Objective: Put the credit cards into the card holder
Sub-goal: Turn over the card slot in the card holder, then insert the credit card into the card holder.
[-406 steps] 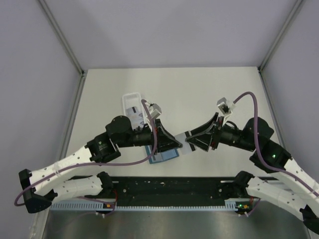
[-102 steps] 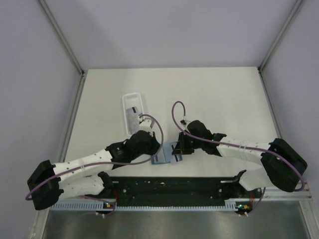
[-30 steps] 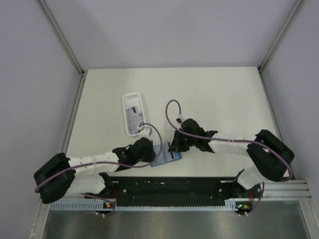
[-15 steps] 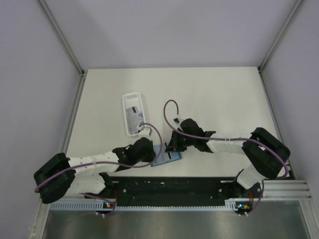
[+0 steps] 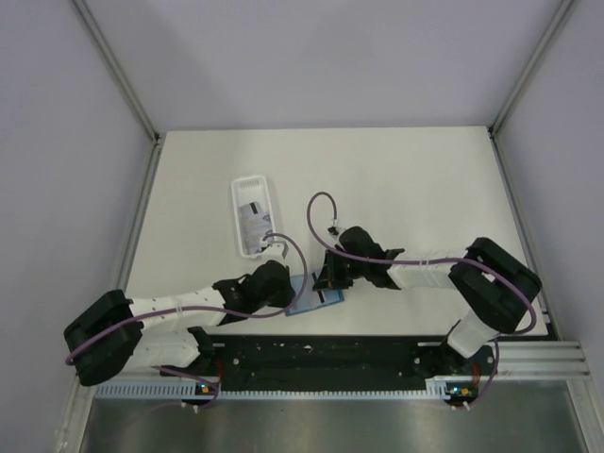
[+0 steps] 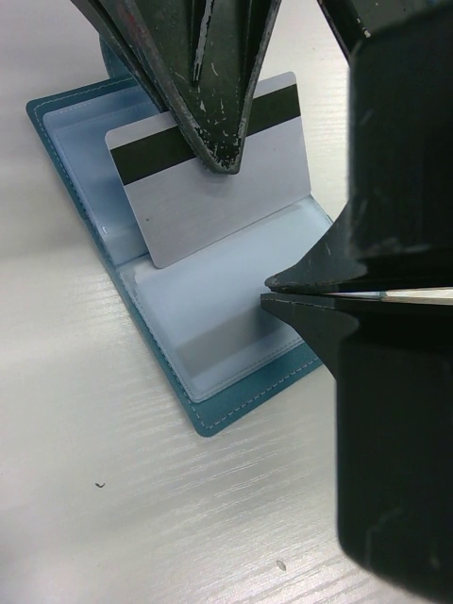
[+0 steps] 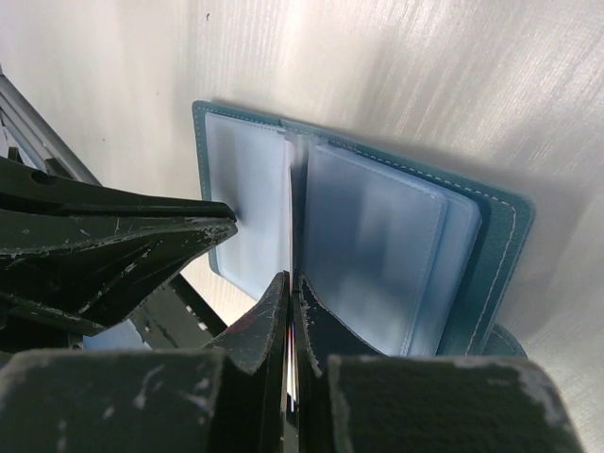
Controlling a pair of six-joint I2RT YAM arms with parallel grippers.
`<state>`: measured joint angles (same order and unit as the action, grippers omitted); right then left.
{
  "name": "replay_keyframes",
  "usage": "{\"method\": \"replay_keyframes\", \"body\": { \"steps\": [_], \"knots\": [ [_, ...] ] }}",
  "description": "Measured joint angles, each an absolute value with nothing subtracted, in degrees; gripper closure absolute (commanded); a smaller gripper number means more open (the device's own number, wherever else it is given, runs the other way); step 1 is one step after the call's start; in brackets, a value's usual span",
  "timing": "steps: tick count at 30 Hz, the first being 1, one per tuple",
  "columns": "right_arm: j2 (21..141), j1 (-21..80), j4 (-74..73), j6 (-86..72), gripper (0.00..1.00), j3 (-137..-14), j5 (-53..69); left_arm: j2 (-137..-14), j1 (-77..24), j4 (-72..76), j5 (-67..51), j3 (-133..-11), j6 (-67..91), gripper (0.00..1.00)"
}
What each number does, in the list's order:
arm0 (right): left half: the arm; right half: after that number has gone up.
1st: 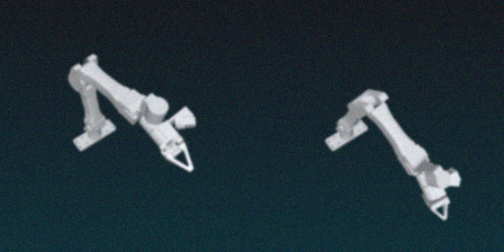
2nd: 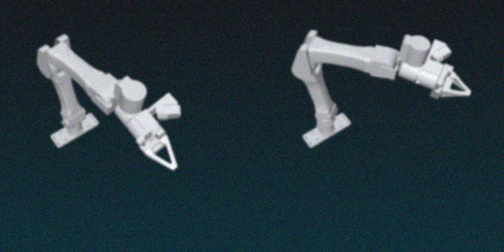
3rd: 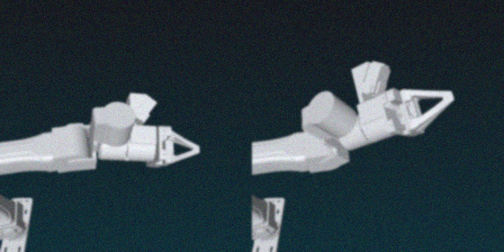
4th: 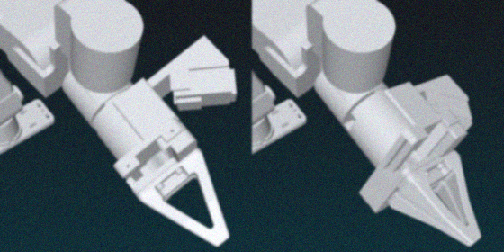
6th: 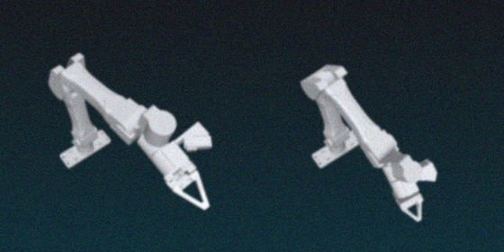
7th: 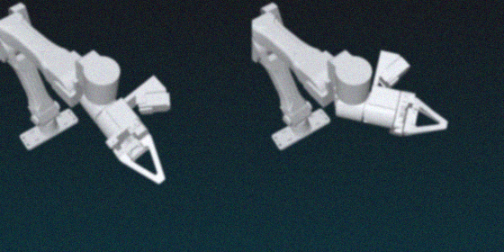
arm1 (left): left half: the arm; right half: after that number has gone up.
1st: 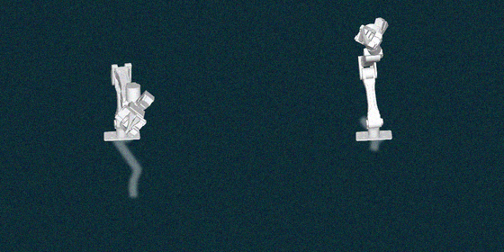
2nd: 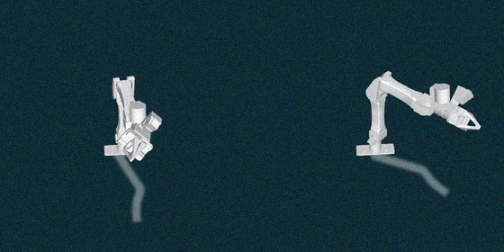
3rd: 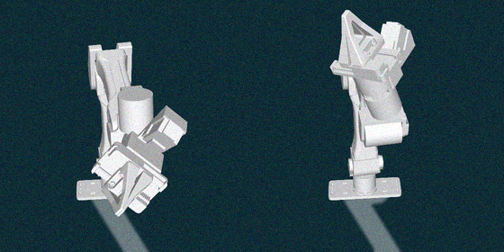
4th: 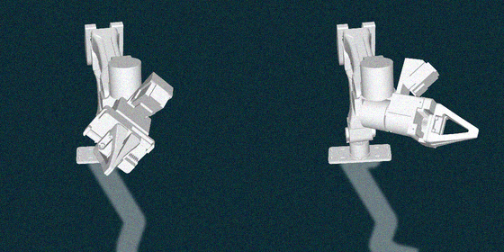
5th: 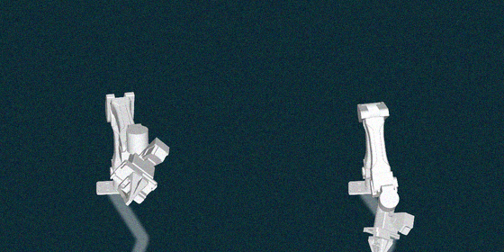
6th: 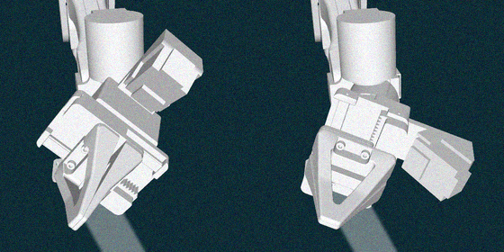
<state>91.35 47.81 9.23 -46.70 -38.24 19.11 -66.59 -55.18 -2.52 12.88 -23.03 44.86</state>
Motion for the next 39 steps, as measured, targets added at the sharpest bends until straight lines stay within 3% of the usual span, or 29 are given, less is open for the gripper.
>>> {"method": "replay_keyframes", "body": {
  "steps": [39],
  "knots": [
    [96.88,46.96,14.24,-45.50,1.00,-40.23,23.66,-66.59,-55.16,-2.15,12.88,-22.81,44.86,1.00]
  ]
}}
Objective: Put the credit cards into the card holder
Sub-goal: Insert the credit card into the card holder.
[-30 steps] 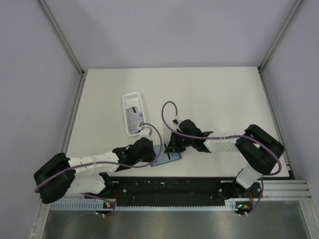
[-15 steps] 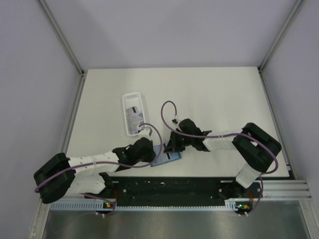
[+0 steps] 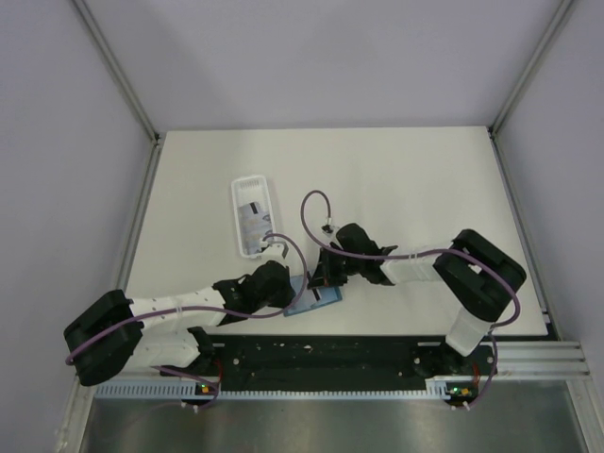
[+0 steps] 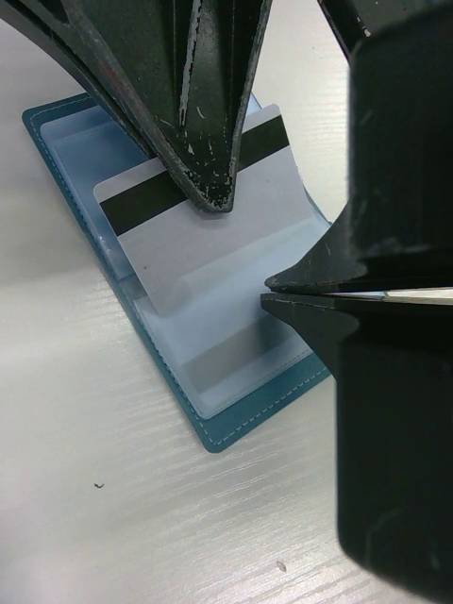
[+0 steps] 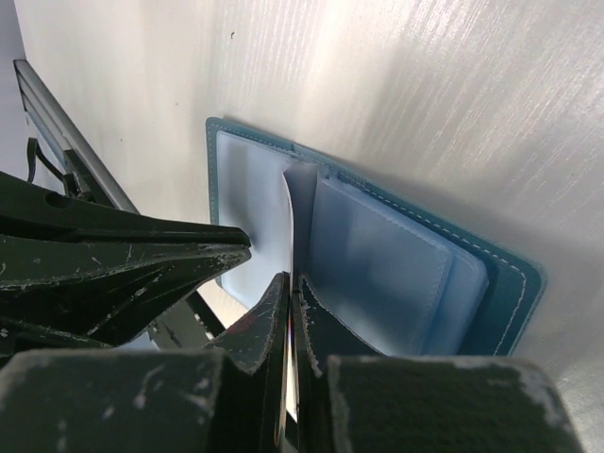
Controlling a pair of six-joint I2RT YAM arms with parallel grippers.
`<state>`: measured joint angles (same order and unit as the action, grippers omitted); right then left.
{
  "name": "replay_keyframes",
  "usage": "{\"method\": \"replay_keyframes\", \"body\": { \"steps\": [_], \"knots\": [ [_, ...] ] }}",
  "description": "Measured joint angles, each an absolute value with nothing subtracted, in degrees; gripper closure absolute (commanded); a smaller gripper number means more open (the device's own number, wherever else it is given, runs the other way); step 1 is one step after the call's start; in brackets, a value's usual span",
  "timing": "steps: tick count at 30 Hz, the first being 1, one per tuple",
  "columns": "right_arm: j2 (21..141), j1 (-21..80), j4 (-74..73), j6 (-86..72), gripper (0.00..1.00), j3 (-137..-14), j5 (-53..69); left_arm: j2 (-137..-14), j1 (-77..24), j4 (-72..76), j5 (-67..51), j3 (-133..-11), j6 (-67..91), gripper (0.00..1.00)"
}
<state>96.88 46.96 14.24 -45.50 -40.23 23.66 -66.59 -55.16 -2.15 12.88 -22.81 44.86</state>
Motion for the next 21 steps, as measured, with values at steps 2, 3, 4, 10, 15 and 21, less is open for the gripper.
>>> {"method": "replay_keyframes", "body": {
  "steps": [2,3,4,10,15,21],
  "knots": [
    [97.23,46.96,14.76,-45.54,1.00,-40.25,23.92,-66.59,-55.18,-2.17,12.88,-22.79,44.86,1.00],
    [97.34,46.96,14.98,-45.56,1.00,-40.25,24.03,-66.59,-55.18,-2.17,12.86,-22.79,44.86,1.00],
    [97.49,46.96,15.25,-45.58,1.00,-40.25,24.16,-66.59,-55.16,-2.17,12.88,-22.79,44.84,1.00],
    [98.54,46.96,17.10,-46.09,1.00,-40.23,25.17,-66.63,-55.18,-2.20,12.86,-22.76,44.84,1.00],
    [99.18,46.96,18.24,-46.76,1.00,-40.12,25.43,-66.50,-55.16,-2.61,12.97,-22.76,44.84,1.00],
    [99.29,46.96,18.98,-47.16,1.00,-39.75,25.39,-61.98,-55.18,-7.66,14.90,-22.79,45.01,0.85]
  ]
}}
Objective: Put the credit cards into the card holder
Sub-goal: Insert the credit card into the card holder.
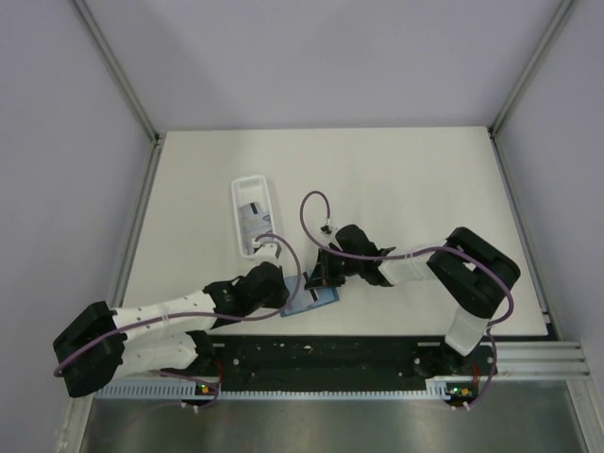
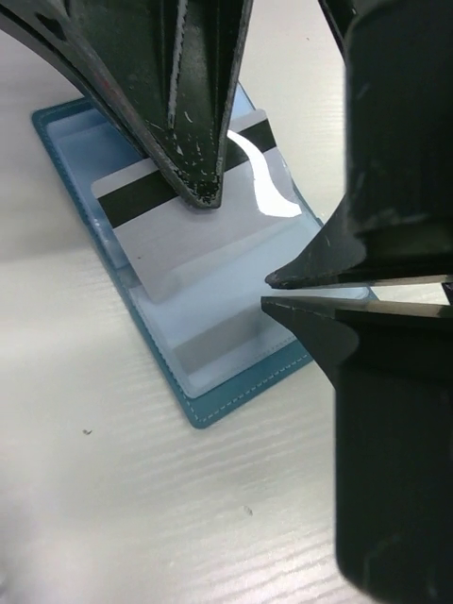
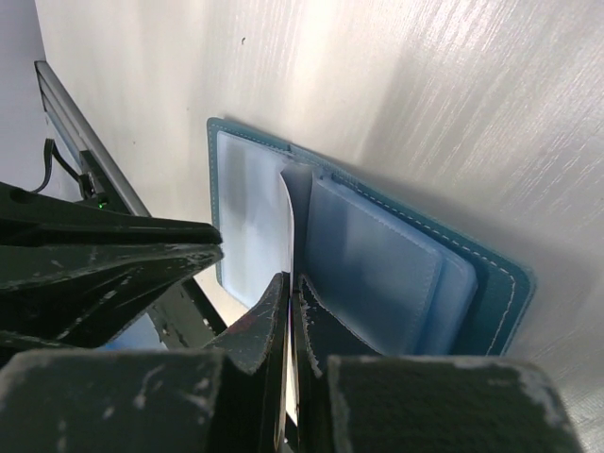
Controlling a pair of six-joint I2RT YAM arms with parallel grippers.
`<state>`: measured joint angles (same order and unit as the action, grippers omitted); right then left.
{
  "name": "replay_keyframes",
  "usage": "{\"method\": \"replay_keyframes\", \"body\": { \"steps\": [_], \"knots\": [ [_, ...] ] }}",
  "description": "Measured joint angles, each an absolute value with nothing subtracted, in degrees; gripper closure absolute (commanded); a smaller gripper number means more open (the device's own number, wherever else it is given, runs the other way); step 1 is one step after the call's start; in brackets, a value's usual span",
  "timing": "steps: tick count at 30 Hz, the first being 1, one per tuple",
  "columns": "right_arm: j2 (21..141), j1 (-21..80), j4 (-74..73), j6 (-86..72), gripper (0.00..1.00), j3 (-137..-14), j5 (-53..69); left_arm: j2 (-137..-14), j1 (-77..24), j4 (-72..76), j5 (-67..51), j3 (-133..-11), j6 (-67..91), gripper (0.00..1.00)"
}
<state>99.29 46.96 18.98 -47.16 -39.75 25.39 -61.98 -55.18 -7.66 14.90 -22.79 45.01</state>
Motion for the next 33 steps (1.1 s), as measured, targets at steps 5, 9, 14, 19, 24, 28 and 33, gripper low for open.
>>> {"method": "replay_keyframes", "body": {
  "steps": [5,9,14,19,24,28,33],
  "knots": [
    [99.29,46.96,19.05,-47.18,1.00,-39.75,25.39,-56.77,-54.76,-10.87,17.45,-22.79,46.06,0.83],
    [99.39,46.96,19.16,-47.16,1.00,-39.75,25.41,-55.31,-54.35,-12.34,18.52,-22.59,46.96,0.83],
    [99.50,46.96,19.33,-47.18,1.00,-39.75,25.41,-55.22,-54.19,-13.67,18.96,-21.04,48.12,0.82],
    [99.50,46.96,19.33,-47.18,1.00,-39.75,25.43,-55.22,-54.15,-14.74,18.96,-19.81,48.47,0.83],
    [99.50,46.96,19.38,-47.18,1.00,-39.75,25.45,-55.37,-54.15,-14.57,18.87,-19.57,48.56,0.85],
    [99.55,46.96,19.64,-47.20,1.00,-39.72,25.63,-57.21,-54.15,-13.47,18.46,-19.57,48.51,0.88],
    [99.94,46.96,20.78,-47.53,1.00,-39.46,25.96,-58.37,-54.13,-12.29,18.31,-19.59,48.45,0.90]
  ]
}}
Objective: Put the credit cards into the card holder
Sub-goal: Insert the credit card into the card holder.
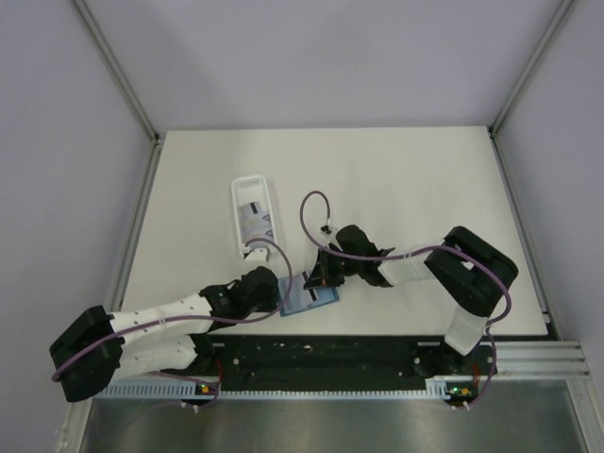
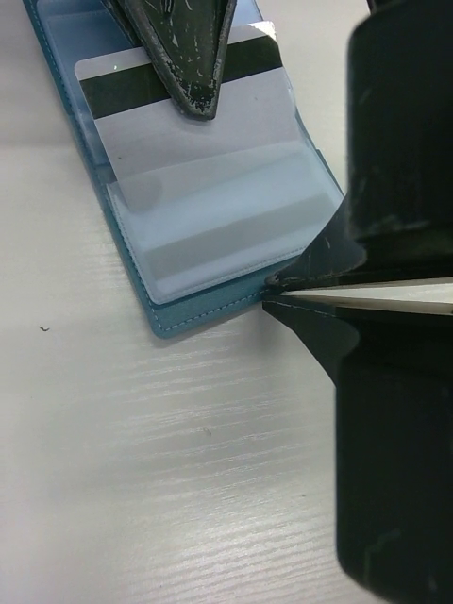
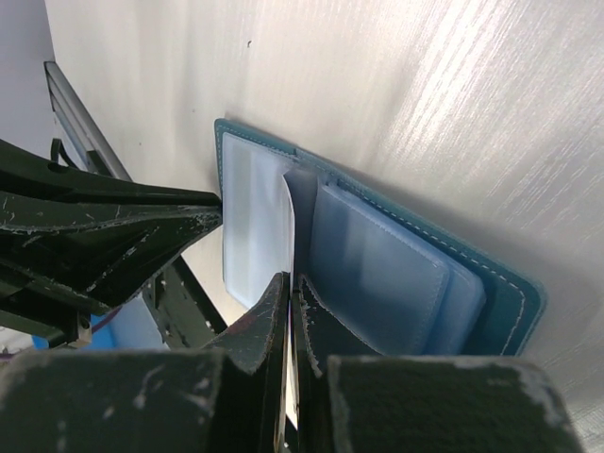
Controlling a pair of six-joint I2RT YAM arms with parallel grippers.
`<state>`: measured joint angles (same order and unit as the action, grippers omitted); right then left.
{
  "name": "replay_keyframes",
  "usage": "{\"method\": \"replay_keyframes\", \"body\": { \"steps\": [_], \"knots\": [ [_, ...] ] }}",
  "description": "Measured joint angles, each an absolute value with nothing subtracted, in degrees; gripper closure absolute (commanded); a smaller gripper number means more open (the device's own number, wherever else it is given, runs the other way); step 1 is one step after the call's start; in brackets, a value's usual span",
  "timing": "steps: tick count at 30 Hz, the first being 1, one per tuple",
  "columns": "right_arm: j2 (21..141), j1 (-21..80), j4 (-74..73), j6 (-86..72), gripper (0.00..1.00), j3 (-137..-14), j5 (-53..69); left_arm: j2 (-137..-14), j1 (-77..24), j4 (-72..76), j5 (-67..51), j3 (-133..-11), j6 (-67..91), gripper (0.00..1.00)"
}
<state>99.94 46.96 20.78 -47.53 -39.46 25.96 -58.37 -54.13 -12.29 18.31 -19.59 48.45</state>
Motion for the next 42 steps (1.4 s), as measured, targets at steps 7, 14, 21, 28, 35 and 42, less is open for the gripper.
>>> {"method": "replay_keyframes", "body": {
  "steps": [7,14,21,28,35,42],
  "knots": [
    [100.90,46.74,23.16,-48.31,1.00,-39.00,27.00,-58.52,-54.04,-11.99,18.28,-19.59,48.34,0.91],
    [101.47,46.72,24.23,-49.19,1.00,-39.00,27.35,-58.67,-54.04,-11.73,18.28,-19.59,48.31,0.93],
    [102.02,46.72,24.93,-49.78,1.00,-39.00,27.59,-58.81,-54.04,-11.57,18.31,-19.59,48.29,0.94],
    [102.61,46.98,25.82,-50.19,1.00,-39.00,27.75,-59.42,-54.04,-11.42,18.33,-19.88,48.05,0.96],
    [102.94,47.64,26.28,-50.72,1.00,-39.09,27.29,-59.53,-54.02,-11.33,18.31,-19.94,48.03,0.96],
    [102.91,48.27,25.58,-50.78,0.92,-39.55,26.39,-59.53,-53.98,-11.31,18.31,-19.94,48.03,0.97]
  ]
}}
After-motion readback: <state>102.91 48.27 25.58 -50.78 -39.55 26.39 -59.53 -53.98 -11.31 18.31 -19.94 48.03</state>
